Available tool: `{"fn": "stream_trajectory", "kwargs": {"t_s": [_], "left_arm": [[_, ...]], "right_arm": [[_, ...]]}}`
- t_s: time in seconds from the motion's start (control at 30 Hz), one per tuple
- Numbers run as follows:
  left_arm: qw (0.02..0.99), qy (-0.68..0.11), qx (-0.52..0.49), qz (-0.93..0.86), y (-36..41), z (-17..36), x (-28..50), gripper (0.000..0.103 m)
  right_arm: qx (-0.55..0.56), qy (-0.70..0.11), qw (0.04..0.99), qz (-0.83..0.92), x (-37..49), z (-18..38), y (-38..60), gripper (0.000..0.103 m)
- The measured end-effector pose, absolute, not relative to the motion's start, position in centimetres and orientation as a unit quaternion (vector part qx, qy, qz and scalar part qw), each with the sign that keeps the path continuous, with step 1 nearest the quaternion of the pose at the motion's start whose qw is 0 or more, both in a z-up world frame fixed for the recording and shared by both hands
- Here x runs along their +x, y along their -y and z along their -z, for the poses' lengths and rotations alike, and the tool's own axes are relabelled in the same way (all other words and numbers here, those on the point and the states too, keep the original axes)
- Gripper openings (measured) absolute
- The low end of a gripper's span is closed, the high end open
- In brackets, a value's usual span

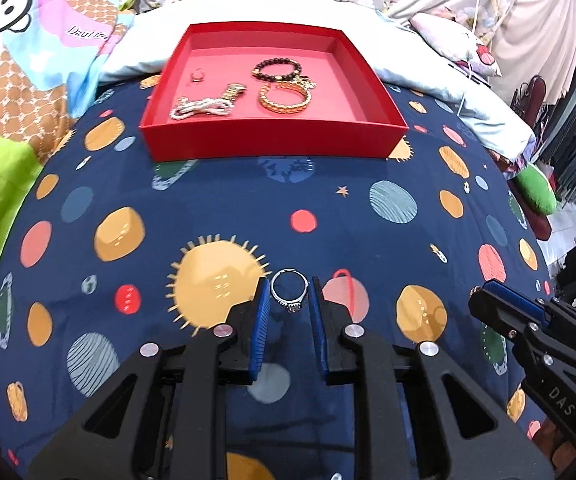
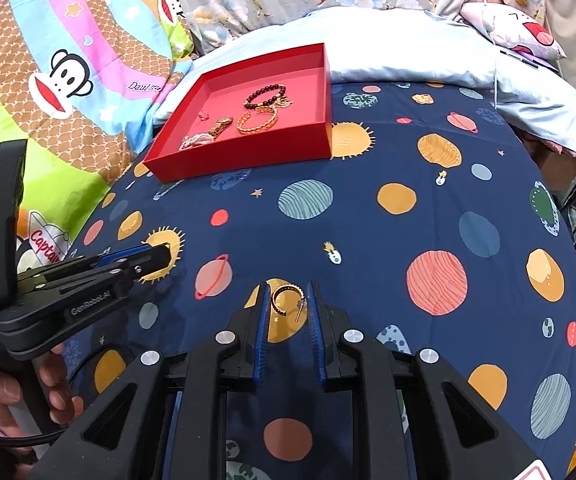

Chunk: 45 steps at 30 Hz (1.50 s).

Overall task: Organize jewelry
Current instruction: 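Grasp the silver ring with the left tool while the right holds the hoop earring, then carry the ring and earring over the red tray and open both tools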

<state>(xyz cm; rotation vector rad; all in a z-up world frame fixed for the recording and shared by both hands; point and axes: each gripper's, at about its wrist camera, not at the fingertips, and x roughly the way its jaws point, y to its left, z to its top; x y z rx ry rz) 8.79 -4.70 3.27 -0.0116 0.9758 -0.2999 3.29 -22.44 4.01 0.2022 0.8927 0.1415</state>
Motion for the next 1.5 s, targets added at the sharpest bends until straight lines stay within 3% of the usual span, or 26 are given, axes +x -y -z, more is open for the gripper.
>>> {"fn": "stream_trajectory", "kwargs": {"t_s": [1.0, 1.5], "left_arm": [[0.902, -0.411, -0.057, 0.124, -0.6, -10.4, 7.7, 0.019], [0.916, -0.381, -0.043, 0.120, -0.2, -13.0, 14.1, 0.019]], "right_arm": [[0.077, -0.369, 0.919, -0.114, 4.3, -10.7, 19.3, 0.017], [0.082, -0.343, 0.929, -0.109, 12.5, -13.1, 20.7, 0.017]]}}
